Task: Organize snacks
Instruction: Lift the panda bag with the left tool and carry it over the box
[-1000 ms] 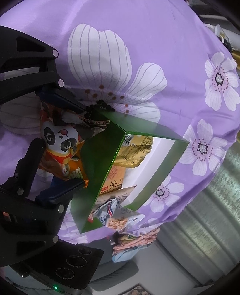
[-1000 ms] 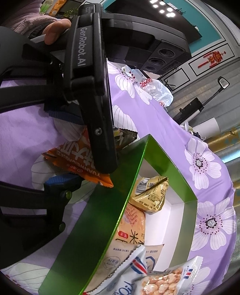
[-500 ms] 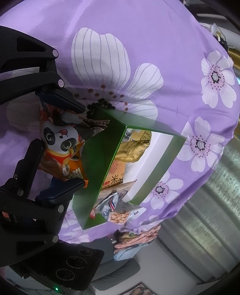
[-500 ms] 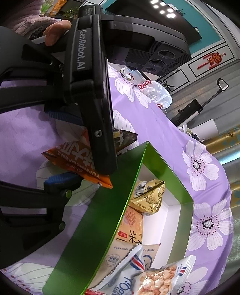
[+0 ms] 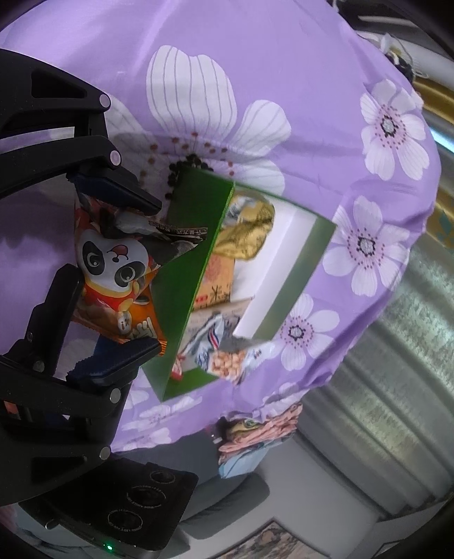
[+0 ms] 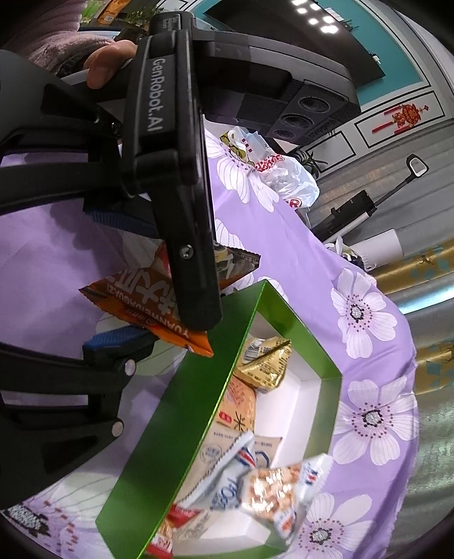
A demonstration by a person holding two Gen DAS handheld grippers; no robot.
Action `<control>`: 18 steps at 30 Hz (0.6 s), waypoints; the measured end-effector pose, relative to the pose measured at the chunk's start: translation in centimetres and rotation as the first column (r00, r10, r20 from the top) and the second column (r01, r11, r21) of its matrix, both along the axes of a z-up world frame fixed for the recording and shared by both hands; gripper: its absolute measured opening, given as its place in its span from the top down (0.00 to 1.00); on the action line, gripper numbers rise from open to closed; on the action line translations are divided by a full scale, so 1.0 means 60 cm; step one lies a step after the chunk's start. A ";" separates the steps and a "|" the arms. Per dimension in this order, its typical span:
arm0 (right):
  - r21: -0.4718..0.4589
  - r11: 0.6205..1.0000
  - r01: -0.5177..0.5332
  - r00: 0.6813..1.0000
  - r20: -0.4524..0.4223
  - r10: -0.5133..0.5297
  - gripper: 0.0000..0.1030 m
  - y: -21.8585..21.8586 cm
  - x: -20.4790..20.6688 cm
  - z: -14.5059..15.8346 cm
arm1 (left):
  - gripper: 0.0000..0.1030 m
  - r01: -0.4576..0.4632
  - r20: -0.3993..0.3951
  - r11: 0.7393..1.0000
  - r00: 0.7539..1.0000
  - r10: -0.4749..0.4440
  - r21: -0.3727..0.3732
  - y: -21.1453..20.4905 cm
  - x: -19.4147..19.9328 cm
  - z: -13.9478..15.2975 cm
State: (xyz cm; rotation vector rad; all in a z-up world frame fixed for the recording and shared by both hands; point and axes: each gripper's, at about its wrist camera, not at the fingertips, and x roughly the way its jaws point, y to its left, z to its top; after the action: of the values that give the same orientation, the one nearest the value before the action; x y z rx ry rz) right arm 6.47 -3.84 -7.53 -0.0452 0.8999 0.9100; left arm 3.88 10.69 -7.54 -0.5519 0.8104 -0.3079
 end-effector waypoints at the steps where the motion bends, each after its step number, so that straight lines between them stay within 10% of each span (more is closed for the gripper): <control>1: 0.001 1.000 0.004 1.000 0.004 -0.004 0.53 -0.005 -0.002 0.004 | 0.29 0.004 0.005 1.000 1.000 -0.004 0.000 -0.004 -0.002 0.003; 18: 0.023 1.000 0.017 0.999 0.029 -0.018 0.53 -0.058 -0.041 0.038 | 0.29 0.025 0.007 0.999 1.000 -0.025 0.033 -0.061 -0.036 0.049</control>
State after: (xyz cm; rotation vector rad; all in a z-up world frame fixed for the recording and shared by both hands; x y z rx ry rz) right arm 4.01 -7.35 -5.25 -0.0312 0.8615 0.9013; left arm 1.75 7.02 -4.61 -0.5103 0.8144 -0.3187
